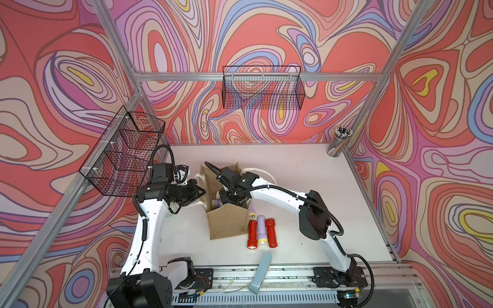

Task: Put the flashlights into the tote bags
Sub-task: Place the flashlight in the canvas bag.

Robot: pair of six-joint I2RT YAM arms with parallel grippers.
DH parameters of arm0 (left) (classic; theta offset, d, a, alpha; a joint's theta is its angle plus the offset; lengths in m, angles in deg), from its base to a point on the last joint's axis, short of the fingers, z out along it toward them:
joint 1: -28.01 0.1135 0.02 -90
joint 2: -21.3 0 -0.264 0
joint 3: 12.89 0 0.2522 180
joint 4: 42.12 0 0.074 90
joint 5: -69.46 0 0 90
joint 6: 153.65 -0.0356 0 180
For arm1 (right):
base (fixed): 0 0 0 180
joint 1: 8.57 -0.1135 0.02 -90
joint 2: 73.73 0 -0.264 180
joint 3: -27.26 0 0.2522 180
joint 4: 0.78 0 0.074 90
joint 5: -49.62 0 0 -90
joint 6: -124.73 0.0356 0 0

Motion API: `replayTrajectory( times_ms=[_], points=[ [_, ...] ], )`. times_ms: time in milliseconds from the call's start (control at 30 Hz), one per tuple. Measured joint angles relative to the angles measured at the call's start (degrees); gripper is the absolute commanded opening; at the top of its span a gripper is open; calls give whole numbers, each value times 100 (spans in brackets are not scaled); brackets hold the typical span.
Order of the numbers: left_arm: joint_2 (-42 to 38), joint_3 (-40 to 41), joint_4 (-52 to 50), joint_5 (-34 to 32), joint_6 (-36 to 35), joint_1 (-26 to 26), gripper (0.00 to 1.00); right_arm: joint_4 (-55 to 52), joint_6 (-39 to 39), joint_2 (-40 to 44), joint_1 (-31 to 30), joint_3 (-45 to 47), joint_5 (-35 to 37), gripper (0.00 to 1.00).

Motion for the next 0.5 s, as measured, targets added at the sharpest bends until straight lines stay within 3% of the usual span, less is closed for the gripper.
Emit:
replayTrajectory(
  times_ms=[267,500],
  points=[
    [46,-55,-94,-114,-116,0,8,457,-4,874,0,323,-463,51],
    [203,-282,-275,-295,-282,0,8,675,-133,1937,0,581,-240,53]
  ],
)
